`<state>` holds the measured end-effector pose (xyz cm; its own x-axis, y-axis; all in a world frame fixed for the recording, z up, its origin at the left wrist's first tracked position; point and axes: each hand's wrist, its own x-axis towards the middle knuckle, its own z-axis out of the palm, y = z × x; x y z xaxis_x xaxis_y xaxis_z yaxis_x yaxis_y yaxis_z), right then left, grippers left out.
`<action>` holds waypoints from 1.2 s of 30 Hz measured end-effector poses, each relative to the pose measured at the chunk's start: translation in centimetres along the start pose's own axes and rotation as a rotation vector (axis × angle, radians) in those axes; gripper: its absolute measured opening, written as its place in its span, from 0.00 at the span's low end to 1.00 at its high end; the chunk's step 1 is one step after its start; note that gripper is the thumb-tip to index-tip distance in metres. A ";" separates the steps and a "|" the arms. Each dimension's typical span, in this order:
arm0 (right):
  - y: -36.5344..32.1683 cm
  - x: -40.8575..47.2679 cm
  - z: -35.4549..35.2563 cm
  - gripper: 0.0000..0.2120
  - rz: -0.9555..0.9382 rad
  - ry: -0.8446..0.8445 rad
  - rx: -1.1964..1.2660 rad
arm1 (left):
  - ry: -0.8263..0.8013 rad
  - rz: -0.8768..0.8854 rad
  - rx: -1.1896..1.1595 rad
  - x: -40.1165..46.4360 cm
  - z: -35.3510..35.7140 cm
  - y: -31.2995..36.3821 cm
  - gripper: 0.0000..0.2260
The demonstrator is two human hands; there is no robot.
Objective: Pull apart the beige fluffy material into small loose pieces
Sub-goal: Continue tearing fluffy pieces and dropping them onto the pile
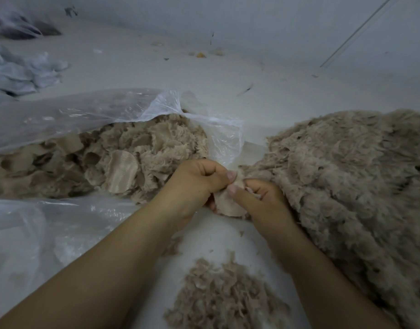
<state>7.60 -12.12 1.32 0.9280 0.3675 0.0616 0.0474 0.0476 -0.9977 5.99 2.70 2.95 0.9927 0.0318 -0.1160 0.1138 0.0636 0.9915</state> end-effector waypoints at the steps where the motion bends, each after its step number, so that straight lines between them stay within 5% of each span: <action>1: 0.0 0.0 0.0 0.15 -0.017 -0.012 -0.003 | -0.007 0.010 0.007 -0.1 0.1 0.0 0.09; 5: -0.2 -0.2 0.1 0.13 -0.025 -0.027 0.047 | 0.089 0.064 -0.046 0.1 -0.4 -0.2 0.14; 9: 0.0 0.4 0.2 0.11 0.067 0.143 0.142 | 0.080 0.097 -0.037 -0.2 -1.8 0.1 0.16; 12: 0.3 0.6 0.1 0.12 0.102 0.185 0.155 | -0.451 -0.085 0.246 -1.0 -3.8 1.6 0.04; 14: 0.3 0.4 0.1 0.11 0.110 0.187 0.128 | -0.803 -0.225 0.459 -1.8 -4.6 2.3 0.13; 15: 0.3 0.3 0.1 0.11 0.104 0.188 0.121 | -0.833 -0.243 0.499 -1.9 -4.7 2.3 0.15; 17: 0.2 0.3 0.2 0.12 0.092 0.176 0.104 | -0.617 -0.162 0.479 -1.8 -3.7 2.2 0.14; 20: 0.1 0.4 0.4 0.14 0.032 0.146 0.103 | -0.061 -0.025 0.354 -0.6 -2.4 1.3 0.22; 24: 0.2 0.0 0.1 0.15 -0.037 -0.009 0.028 | 0.019 0.039 0.218 -0.4 -0.7 0.4 0.09; 28: 0.5 0.0 -0.4 0.15 -0.076 0.006 -0.150 | 0.418 0.198 0.179 0.4 -1.6 1.3 0.11; 32: 0.7 0.4 -0.4 0.18 0.014 0.123 -0.056 | 0.750 0.490 0.925 1.1 -4.2 2.0 0.08; 36: 0.9 0.6 -0.2 0.17 0.061 0.211 0.023 | 0.574 0.322 1.607 1.3 -4.3 1.4 0.16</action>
<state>8.28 -12.02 0.41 0.9858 0.1676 -0.0078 -0.0169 0.0531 -0.9984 7.23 7.07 3.89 0.8831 0.1867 0.4305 0.2066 -0.9784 0.0007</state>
